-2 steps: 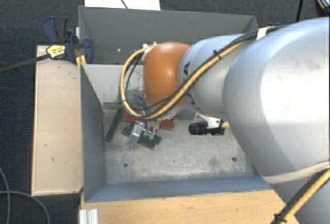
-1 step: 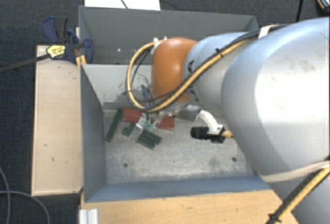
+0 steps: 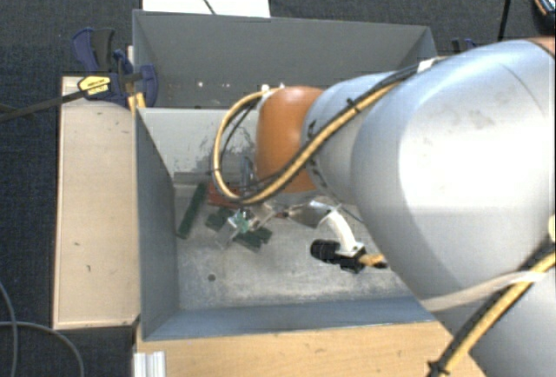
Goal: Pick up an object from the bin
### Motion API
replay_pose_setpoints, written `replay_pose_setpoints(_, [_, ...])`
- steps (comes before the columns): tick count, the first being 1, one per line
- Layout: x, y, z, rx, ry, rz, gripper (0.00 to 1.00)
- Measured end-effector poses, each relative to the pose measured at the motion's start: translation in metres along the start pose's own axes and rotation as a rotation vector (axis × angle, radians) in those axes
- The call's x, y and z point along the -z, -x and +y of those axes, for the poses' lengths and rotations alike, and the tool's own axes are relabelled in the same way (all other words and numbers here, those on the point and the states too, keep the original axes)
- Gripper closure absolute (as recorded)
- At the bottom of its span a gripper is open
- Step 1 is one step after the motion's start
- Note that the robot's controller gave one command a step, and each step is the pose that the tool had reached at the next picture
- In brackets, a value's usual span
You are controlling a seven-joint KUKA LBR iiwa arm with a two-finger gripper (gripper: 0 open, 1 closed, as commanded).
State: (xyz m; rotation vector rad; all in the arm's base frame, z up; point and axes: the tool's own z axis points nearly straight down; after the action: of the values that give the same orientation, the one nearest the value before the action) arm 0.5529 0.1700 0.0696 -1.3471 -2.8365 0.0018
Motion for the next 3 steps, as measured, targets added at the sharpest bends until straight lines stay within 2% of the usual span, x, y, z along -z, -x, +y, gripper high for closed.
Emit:
replay_pose_setpoints(1, [0.000, 0.000, 0.000, 0.000, 0.001, 0.000, 0.00])
replay_pose_setpoints(2, [0.003, 0.000, 0.002, 0.001, 0.004, -0.001, 1.00])
replay_pose_setpoints(3, [0.034, 0.001, 0.002, 0.004, 0.006, -0.003, 1.00])
